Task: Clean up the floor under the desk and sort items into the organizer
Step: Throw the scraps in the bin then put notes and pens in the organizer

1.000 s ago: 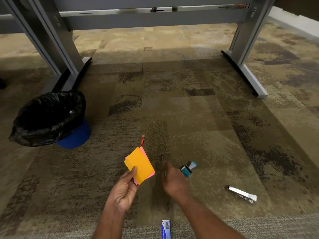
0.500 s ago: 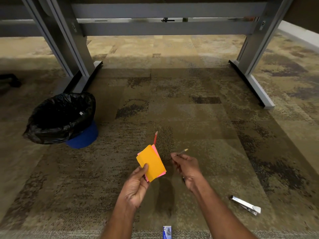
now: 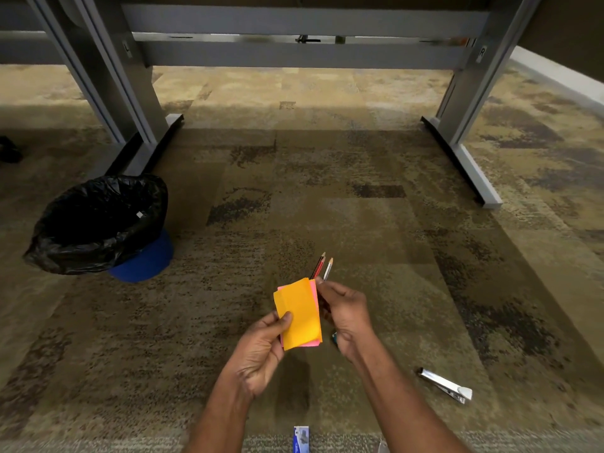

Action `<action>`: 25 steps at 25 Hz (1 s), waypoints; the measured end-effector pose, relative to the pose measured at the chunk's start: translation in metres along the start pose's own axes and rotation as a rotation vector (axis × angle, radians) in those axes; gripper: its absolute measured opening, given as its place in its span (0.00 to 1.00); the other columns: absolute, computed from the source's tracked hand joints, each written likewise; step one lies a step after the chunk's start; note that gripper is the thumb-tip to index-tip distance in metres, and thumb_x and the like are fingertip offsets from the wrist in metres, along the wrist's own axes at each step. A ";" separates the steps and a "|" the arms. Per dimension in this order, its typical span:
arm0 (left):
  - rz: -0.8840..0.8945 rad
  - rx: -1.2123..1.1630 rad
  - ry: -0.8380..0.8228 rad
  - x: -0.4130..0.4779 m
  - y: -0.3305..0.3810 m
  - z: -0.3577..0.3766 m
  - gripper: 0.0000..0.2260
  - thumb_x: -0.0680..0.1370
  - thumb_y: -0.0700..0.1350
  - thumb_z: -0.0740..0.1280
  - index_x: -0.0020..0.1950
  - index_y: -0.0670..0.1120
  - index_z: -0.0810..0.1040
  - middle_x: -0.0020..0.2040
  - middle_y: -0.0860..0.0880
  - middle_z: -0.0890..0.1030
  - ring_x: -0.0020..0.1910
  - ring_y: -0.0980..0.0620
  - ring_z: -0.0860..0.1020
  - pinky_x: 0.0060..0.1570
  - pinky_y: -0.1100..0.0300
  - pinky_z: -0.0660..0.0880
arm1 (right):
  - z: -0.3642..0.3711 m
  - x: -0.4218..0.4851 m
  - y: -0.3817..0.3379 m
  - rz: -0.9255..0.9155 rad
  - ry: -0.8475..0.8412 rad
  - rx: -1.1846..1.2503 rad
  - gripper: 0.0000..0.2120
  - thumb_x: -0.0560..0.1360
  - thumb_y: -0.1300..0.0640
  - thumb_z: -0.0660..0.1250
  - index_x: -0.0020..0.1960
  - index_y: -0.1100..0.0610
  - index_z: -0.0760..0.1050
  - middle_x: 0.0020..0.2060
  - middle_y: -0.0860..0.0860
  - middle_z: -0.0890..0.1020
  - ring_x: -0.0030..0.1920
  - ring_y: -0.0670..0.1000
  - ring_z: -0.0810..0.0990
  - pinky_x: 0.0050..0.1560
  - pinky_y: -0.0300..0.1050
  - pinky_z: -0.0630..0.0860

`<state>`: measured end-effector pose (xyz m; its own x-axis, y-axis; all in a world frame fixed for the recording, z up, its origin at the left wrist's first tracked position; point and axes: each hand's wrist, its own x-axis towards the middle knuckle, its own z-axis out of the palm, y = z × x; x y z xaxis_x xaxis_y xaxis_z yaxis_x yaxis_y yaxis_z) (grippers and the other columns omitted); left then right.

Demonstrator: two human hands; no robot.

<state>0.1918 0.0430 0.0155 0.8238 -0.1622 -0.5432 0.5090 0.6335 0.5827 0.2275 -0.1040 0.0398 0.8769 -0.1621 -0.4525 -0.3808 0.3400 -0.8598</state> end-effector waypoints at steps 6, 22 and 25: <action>-0.037 0.088 0.033 -0.056 -0.004 0.038 0.15 0.77 0.37 0.66 0.64 0.35 0.77 0.59 0.38 0.83 0.53 0.47 0.84 0.51 0.52 0.82 | -0.011 -0.046 -0.036 0.077 -0.031 -0.097 0.04 0.73 0.58 0.74 0.40 0.57 0.86 0.36 0.58 0.81 0.39 0.53 0.73 0.41 0.48 0.71; 0.197 0.166 0.162 -0.320 0.227 0.322 0.11 0.81 0.39 0.62 0.62 0.43 0.78 0.57 0.46 0.85 0.56 0.47 0.81 0.55 0.52 0.76 | 0.022 -0.286 -0.444 -0.232 0.014 -0.075 0.04 0.80 0.65 0.62 0.53 0.60 0.74 0.43 0.62 0.85 0.46 0.60 0.86 0.52 0.55 0.82; 0.261 0.292 0.155 -0.368 0.285 0.396 0.10 0.81 0.40 0.63 0.61 0.46 0.78 0.54 0.51 0.87 0.52 0.51 0.83 0.52 0.54 0.76 | 0.018 -0.330 -0.534 -0.259 0.021 -0.079 0.05 0.79 0.66 0.63 0.52 0.60 0.75 0.40 0.60 0.86 0.46 0.60 0.86 0.54 0.58 0.81</action>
<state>0.1327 -0.0166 0.6208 0.8985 0.1054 -0.4260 0.3557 0.3937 0.8476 0.1471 -0.2158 0.6520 0.9419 -0.2540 -0.2197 -0.1676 0.2112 -0.9630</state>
